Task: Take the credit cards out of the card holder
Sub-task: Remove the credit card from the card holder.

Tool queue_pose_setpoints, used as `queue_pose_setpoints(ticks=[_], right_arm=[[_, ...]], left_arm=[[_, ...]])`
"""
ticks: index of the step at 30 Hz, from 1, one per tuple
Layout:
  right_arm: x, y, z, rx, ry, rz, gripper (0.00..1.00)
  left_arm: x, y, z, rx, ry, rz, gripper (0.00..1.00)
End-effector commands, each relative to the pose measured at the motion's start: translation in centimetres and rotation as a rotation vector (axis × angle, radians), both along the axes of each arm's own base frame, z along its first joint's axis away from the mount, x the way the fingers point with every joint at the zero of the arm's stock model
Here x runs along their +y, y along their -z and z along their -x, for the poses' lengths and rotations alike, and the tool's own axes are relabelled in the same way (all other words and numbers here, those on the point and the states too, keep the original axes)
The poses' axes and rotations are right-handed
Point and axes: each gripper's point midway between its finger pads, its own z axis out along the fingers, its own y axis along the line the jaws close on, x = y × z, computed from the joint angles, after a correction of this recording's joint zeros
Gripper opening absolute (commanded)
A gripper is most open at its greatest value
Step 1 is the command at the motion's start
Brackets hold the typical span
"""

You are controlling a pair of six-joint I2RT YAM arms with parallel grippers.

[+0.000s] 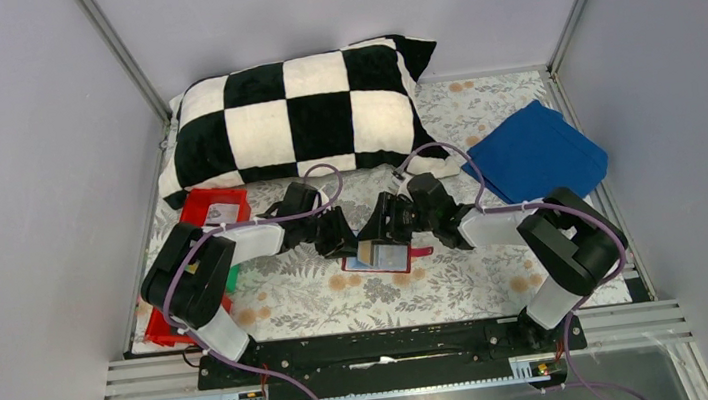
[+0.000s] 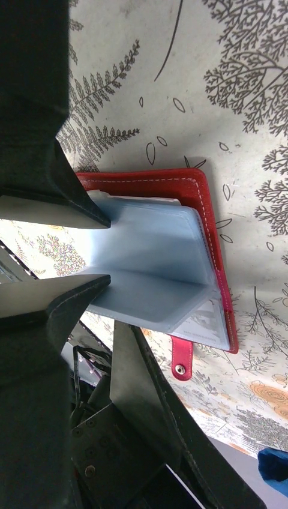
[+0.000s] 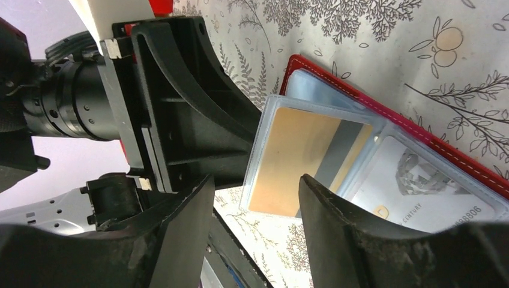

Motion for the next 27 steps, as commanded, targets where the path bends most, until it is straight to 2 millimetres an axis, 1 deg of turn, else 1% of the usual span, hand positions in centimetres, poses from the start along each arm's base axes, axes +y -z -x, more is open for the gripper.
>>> queue_pose_setpoints(ticks=[1, 9, 15, 22, 27], right_arm=[[0.6, 0.6, 0.1, -0.005, -0.028, 0.040, 0.61], [0.5, 1.7, 0.3, 0.025, -0.026, 0.064, 0.60], [0.5, 1.5, 0.3, 0.017, -0.022, 0.060, 0.60], [0.9, 0.7, 0.1, -0.004, -0.023, 0.033, 0.66], [0.9, 1.1, 0.1, 0.006, -0.025, 0.037, 0.66]], left_arm=[[-0.5, -0.6, -1.0, -0.047, 0.016, 0.023, 0.38], [-0.5, -0.7, -1.0, -0.050, 0.017, 0.025, 0.38], [-0.5, -0.8, -1.0, -0.053, 0.017, 0.026, 0.38], [-0.5, -0.9, -1.0, -0.054, 0.016, 0.027, 0.38], [-0.5, -0.9, -0.9, -0.052, 0.017, 0.027, 0.38]])
